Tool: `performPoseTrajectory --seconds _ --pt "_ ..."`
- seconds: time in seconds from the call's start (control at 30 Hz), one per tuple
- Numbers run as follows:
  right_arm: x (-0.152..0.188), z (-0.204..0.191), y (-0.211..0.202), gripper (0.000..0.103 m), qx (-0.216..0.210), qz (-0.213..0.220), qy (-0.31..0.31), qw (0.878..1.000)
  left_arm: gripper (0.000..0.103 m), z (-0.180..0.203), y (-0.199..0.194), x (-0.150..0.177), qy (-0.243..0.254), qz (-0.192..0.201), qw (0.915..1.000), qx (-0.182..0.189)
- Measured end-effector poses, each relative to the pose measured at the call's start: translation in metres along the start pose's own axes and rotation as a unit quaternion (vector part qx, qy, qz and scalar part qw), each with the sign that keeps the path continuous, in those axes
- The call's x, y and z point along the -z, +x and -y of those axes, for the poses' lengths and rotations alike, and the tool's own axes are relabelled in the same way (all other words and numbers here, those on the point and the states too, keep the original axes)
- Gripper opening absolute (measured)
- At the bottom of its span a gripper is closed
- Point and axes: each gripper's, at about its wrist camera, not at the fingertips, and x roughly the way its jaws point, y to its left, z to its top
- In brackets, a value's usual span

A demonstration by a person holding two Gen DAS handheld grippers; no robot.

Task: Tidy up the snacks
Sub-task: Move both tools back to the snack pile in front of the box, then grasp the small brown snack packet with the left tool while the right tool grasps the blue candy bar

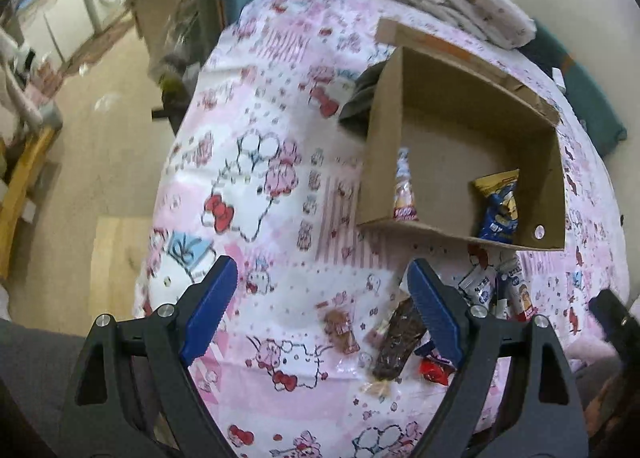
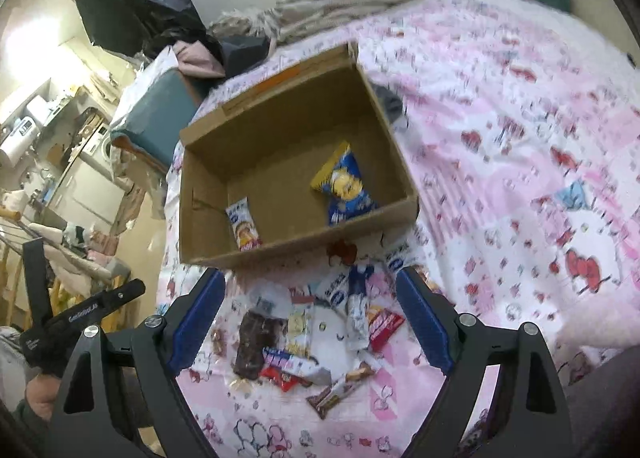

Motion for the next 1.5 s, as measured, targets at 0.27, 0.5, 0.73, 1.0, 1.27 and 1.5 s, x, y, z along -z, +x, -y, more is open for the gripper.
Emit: performPoseTrajectory --seconds 0.27,0.5,0.73,1.0,1.27,1.5 --pt "0.003 0.026 0.02 0.09 0.0 -0.045 0.061 0.997 0.065 -0.009 0.053 0.021 -0.043 -0.109 0.993 -0.014" --pt "0.003 0.024 0.027 0.09 -0.006 -0.053 0.06 0.997 0.057 0.02 0.095 0.039 -0.001 -0.164 0.9862 -0.02" --pt "0.002 0.027 0.029 0.09 -0.008 -0.056 0.069 0.996 0.017 0.026 0.113 0.051 0.019 -0.18 0.9821 -0.051" --pt "0.008 0.004 0.047 0.084 -0.04 -0.109 0.019 0.993 0.014 0.04 0.086 0.043 0.049 -0.156 0.9863 -0.024" --pt "0.045 -0.054 0.105 0.063 -0.02 -0.236 -0.148 0.96 0.014 0.052 0.06 0.043 0.061 -0.125 0.9903 -0.005" --pt "0.073 -0.075 0.144 0.038 0.043 -0.265 -0.254 0.929 0.014 0.041 0.06 0.036 0.043 -0.127 0.9909 0.004"
